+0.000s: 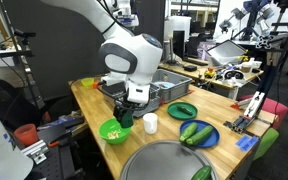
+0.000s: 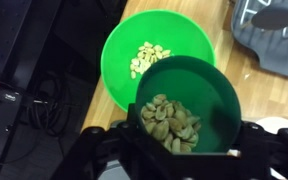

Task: Pour the contents of the green cup into the green bowl

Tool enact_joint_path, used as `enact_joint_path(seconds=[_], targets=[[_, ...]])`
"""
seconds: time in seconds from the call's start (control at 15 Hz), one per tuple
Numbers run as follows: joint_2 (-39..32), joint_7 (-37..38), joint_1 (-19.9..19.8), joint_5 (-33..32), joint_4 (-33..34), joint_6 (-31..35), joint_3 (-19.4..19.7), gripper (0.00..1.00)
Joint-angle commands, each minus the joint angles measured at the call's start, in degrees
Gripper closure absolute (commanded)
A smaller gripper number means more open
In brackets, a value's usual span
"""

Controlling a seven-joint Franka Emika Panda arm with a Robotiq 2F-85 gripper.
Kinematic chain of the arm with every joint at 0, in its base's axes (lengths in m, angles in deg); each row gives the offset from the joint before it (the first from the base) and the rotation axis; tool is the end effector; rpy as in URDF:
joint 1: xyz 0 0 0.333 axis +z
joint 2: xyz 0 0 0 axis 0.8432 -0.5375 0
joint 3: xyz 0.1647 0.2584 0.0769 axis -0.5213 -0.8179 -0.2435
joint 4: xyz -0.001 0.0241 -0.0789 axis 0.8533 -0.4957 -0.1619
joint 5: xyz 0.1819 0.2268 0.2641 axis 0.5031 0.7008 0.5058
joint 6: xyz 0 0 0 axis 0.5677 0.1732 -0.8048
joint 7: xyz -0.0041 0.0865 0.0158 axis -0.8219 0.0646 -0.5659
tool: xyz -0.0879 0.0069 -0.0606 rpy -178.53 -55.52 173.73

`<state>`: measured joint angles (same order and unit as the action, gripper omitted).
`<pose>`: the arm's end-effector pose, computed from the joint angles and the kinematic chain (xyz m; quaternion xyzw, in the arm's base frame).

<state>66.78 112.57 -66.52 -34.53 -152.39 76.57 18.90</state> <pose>0.4501 -0.1356 0.2370 -0.7933 0.5723 0.1795 0.1045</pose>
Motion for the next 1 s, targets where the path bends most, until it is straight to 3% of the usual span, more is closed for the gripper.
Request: enact_joint_path(seconds=[0.0, 0.33, 0.93], targets=[[3.7, 10.9, 1.4, -5.3, -4.5, 2.8, 1.4, 0.48], [5.2, 24.2, 2.7, -14.3, -6.6, -0.4, 0.5, 0.48], [2.9, 46.3, 6.7, -26.8, -3.9, -5.8, -2.1, 0.48]])
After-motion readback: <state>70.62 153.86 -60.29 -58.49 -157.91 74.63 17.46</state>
